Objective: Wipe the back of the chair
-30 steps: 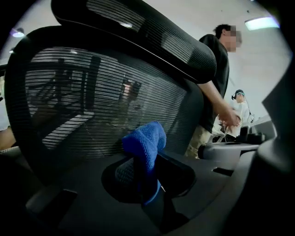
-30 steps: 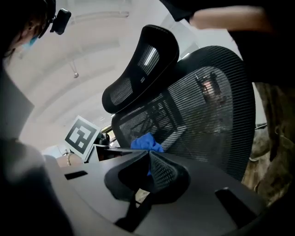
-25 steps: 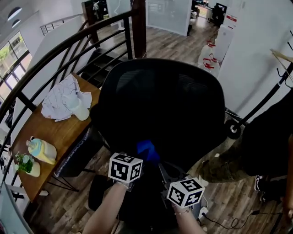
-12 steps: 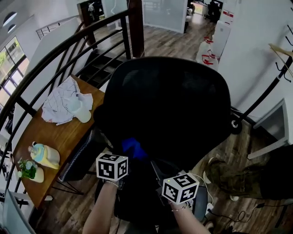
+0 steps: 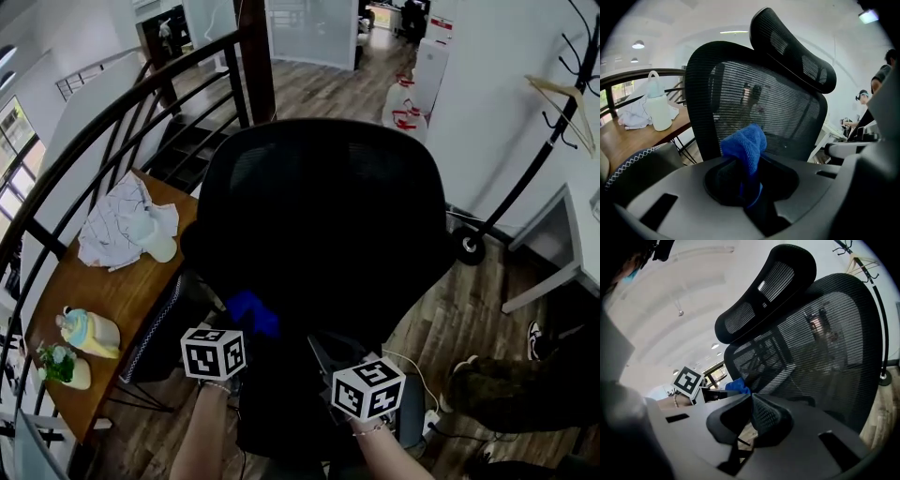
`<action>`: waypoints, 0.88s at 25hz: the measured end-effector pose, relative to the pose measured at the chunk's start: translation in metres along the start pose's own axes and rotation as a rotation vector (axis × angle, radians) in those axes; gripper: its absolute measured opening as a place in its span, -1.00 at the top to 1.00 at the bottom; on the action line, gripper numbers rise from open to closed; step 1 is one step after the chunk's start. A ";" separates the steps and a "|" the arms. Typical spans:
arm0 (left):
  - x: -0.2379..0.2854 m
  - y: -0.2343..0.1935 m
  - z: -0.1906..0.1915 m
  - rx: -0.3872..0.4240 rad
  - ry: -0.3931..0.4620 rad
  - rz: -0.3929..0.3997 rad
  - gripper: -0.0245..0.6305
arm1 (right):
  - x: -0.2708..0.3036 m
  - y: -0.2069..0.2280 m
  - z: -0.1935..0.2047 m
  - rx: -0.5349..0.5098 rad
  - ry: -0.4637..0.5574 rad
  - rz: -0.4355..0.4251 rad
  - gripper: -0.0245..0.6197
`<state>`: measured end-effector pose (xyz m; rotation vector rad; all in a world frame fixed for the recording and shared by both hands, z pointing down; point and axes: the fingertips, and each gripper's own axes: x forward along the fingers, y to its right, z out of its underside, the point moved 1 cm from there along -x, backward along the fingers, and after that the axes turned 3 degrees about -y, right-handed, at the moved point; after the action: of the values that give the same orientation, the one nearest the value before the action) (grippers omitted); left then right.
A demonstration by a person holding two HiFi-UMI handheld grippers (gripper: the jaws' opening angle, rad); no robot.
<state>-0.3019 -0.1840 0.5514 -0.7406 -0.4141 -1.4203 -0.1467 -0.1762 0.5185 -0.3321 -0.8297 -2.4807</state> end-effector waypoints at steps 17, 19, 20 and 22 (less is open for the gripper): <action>0.024 0.168 0.014 0.251 -0.049 0.328 0.70 | -0.098 0.060 0.000 0.077 0.125 0.191 0.84; 0.034 0.191 0.015 0.274 -0.063 0.358 0.70 | -0.113 0.072 -0.001 0.090 0.140 0.220 0.84; 0.038 0.203 0.015 0.288 -0.073 0.374 0.70 | -0.121 0.078 -0.002 0.095 0.145 0.235 0.84; 0.048 0.227 0.017 0.318 -0.096 0.407 0.70 | -0.136 0.091 -0.002 0.107 0.156 0.265 0.84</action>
<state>-0.0707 -0.2110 0.5466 -0.5930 -0.5167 -0.9136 0.0161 -0.1887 0.5108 -0.1942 -0.7953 -2.1769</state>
